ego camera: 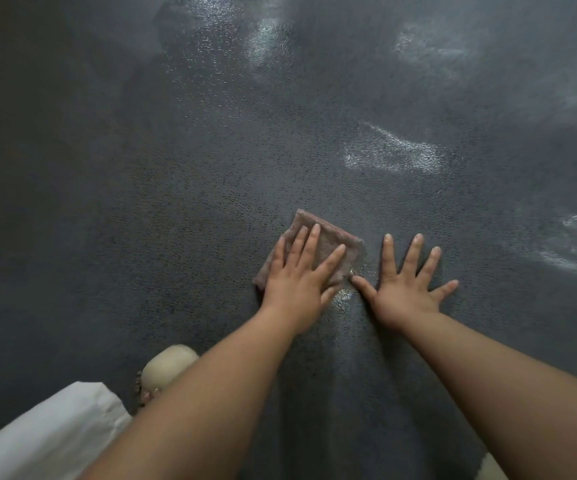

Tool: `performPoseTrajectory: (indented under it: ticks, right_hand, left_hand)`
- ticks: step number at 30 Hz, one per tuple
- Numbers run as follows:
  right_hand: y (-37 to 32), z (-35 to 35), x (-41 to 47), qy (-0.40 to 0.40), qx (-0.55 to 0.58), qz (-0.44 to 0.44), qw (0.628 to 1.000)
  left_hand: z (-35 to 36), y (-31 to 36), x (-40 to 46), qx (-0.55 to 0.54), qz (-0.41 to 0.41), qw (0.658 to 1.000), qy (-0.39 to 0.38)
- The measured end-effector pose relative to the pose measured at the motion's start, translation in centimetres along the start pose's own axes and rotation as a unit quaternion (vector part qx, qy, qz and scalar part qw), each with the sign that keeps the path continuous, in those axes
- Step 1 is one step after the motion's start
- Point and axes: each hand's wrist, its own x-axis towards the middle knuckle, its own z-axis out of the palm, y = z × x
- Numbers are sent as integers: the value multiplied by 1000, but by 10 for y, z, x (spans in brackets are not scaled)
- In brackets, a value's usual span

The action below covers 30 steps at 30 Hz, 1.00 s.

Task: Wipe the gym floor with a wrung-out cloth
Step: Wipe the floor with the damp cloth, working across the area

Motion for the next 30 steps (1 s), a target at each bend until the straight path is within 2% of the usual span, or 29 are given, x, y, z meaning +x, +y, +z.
performPoseTrajectory:
  ticks: [3, 6, 8, 11, 13, 14, 16, 21, 25, 30]
  right_hand:
    - [0, -1, 0, -5, 6, 0, 1000]
    - [0, -3, -1, -11, 9, -2, 1000]
    - [1, -4, -1, -12, 11, -5, 1000]
    - [2, -5, -1, -11, 14, -8, 1000]
    - [2, -4, 0, -11, 17, -11, 1000]
    - [3, -4, 0, -11, 18, -12, 1000]
    - [4, -4, 1, -7, 20, -14, 1000]
    - [6, 1, 1, 18, 32, -27, 999]
    - [15, 7, -5, 130, 64, -32, 989]
    - [42, 7, -6, 242, 113, -53, 962]
  left_hand:
    - [-8, -40, 5, 20, -59, 998, -5]
    - [-8, -89, 0, -70, -204, 977, -7]
    - [-7, -125, -11, -130, -311, 941, 20]
    - [-3, -170, -23, -198, -455, 867, 48]
    - [-3, -184, -23, -231, -510, 826, 60]
    - [-2, -185, -20, -237, -521, 817, 67]
    - [-2, -177, -16, -232, -515, 821, 84]
    - [-2, -123, -21, -176, -407, 894, 70]
    - [-2, -52, -16, -151, -309, 937, 61]
    - [6, 56, -14, -121, -128, 984, 37]
